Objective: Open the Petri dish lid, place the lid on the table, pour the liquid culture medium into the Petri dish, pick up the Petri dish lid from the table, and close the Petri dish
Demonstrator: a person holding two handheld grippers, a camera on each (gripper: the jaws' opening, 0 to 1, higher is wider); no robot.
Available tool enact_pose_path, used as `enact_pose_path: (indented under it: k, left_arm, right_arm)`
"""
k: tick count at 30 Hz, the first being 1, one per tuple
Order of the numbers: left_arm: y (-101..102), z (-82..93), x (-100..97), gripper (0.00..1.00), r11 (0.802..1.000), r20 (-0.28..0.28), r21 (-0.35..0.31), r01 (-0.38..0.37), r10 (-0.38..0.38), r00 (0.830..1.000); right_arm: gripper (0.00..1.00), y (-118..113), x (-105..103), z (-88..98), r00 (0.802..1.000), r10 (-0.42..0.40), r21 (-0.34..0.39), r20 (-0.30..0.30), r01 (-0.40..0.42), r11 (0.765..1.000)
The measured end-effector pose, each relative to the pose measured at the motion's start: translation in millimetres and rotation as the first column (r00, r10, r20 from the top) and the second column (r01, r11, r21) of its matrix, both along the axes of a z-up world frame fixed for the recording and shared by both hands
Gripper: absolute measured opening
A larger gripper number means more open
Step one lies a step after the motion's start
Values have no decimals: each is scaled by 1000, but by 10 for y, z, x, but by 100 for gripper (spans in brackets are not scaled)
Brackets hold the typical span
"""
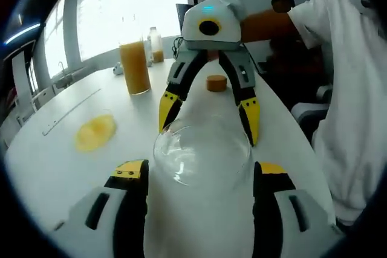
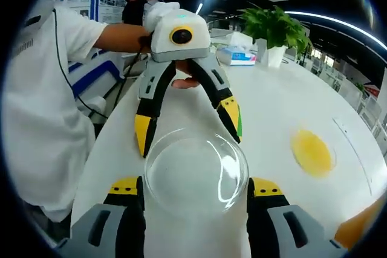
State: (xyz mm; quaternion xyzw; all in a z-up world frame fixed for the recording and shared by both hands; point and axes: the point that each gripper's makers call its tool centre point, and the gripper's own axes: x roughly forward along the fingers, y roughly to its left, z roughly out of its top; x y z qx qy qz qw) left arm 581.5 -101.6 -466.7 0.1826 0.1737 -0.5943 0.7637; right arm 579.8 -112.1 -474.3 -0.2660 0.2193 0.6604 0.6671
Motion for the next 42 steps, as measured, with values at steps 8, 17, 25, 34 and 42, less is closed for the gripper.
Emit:
enact_pose_path:
  k: [8,17,25,34,42]
  left_arm:
    - [-101,-5,10,60,1000,-18,1,19,-19,1000]
    - [-88,-26,44,57,1000,-53,-5,14,-15,999]
    - [-62,-26,85,57,1000,-57,19,19,-18,998]
    - [-26,39,178,57,999,-41,43,9,-8,999]
    - [18,226,456,57,998,26,62,-16,15,1000]
  right_arm:
    - [61,8,2,2,1000,-7,5,-6,7,1000]
    - [60,5,-3,6,1000,17,-9,-5,-18,1000]
    - [60,16,-6,9,1000,19,-52,2,-19,998]
    - [60,29,70,111,999,30,-91,41,-26,996]
    - [60,64,325,299,993,46,-118,113,-32,992]
